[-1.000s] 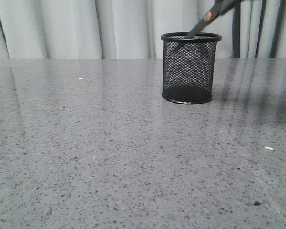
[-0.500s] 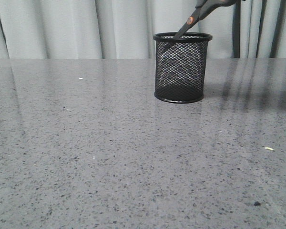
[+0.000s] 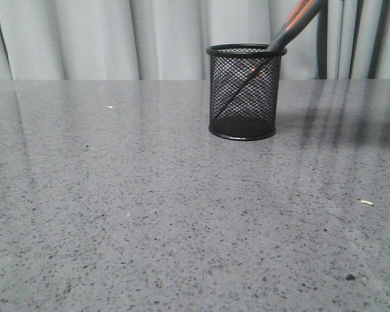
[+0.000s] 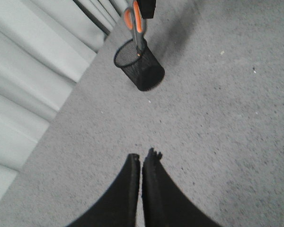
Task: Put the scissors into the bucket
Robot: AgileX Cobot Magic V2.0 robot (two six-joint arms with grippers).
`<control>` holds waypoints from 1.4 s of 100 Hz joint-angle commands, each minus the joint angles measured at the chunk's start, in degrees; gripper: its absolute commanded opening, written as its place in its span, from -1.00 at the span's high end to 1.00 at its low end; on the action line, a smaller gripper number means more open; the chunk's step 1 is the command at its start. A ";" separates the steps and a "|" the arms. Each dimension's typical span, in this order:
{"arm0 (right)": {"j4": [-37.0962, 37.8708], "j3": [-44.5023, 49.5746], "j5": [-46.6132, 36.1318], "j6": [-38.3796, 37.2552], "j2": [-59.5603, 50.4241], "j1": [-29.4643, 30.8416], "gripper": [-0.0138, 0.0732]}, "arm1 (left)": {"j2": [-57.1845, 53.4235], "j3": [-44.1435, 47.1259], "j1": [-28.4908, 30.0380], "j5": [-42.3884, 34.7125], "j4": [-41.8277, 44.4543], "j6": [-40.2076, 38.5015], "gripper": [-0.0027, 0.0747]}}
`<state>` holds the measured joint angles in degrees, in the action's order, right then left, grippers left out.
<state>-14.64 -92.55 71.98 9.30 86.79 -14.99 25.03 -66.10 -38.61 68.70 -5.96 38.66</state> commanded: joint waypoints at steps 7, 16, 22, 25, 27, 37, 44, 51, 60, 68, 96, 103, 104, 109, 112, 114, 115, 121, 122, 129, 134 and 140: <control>2.90 -9.69 2.21 0.15 -2.13 -0.04 -0.19 | 0.88 -0.09 -0.26 -11.77 -0.21 -2.48 0.98; 2.27 -15.36 2.21 0.15 -2.46 -0.04 -0.13 | 0.46 1.66 -0.26 -18.61 2.25 -8.07 0.98; 0.32 -17.27 2.21 0.15 -3.95 -0.04 0.16 | -0.78 3.99 -0.26 -25.53 4.68 -12.17 0.98; -0.44 -17.29 2.21 0.15 -4.61 -0.04 0.30 | -1.60 5.43 -0.26 -28.84 5.96 -14.15 0.98; -0.55 -17.29 2.21 0.15 -5.76 -0.04 0.45 | -2.28 6.65 -0.26 -31.22 6.72 -15.61 0.98; -0.56 -14.50 1.89 1.74 -11.00 -0.04 0.80 | -6.10 13.59 -0.26 -40.36 8.79 -20.12 0.98; -0.65 -9.56 -0.05 2.17 -16.26 -0.18 0.79 | -8.96 19.21 -0.26 -44.54 8.08 -20.12 0.98; -0.65 -1.82 -4.51 3.72 -22.71 -0.96 0.79 | -11.59 25.04 -0.26 -48.47 7.62 -20.12 0.98; -0.52 11.58 -14.54 3.81 -32.37 -1.40 0.79 | -14.29 32.52 -0.26 -55.71 5.96 -20.21 0.98; 0.70 25.59 -24.70 3.81 -40.95 -1.40 0.79 | -15.37 38.68 -0.26 -63.71 2.32 -20.21 0.98; 4.59 60.41 -52.53 3.81 -64.70 -1.40 0.79 | -15.63 49.59 -0.26 -73.27 -3.44 -20.21 0.98; 4.59 63.98 -55.74 3.81 -67.72 -1.40 0.79 | -15.63 50.36 -0.26 -73.16 -3.55 -20.21 0.98; 4.59 64.26 -56.01 3.81 -68.21 -1.40 0.79 | -15.63 50.33 -0.26 -73.16 -3.55 -20.21 0.98; 4.59 65.83 -57.84 3.81 -69.51 -1.40 0.79 | -15.63 50.43 -0.26 -72.92 -4.03 -20.21 0.98; 4.59 66.45 -58.54 3.81 -70.03 -1.40 0.79 | -15.63 50.43 -0.26 -72.92 -4.47 -20.21 0.98; 4.59 66.83 -58.97 3.81 -70.20 -1.40 0.79 | -15.63 50.43 -0.26 -72.92 -4.85 -20.21 0.98; 4.59 66.94 -59.10 3.81 -70.34 -1.40 0.79 | -15.63 50.43 -0.26 -72.92 -4.86 -20.21 0.98; 4.59 67.41 -59.64 3.81 -70.48 -1.40 0.79 | -15.63 50.43 -0.26 -72.92 -4.86 -20.21 0.98; 4.59 67.45 -59.64 3.81 -70.48 -1.40 0.79 | -15.63 50.43 -0.26 -72.92 -4.86 -20.21 0.98; 4.59 67.45 -58.65 3.81 -70.48 -1.40 0.79 | -15.63 50.43 -0.26 -72.92 -4.86 -20.21 0.98; 4.59 67.45 -58.23 3.81 -70.48 -1.40 0.79 | -15.63 50.43 -0.26 -72.92 -4.86 -20.21 0.98; 4.59 67.45 -58.15 3.81 -70.48 -1.40 0.79 | -15.63 50.43 -0.26 -72.92 -4.86 -20.21 0.98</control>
<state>-10.50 -23.81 18.48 12.48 15.95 -16.32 8.86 -14.17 -38.61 0.00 -10.12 19.05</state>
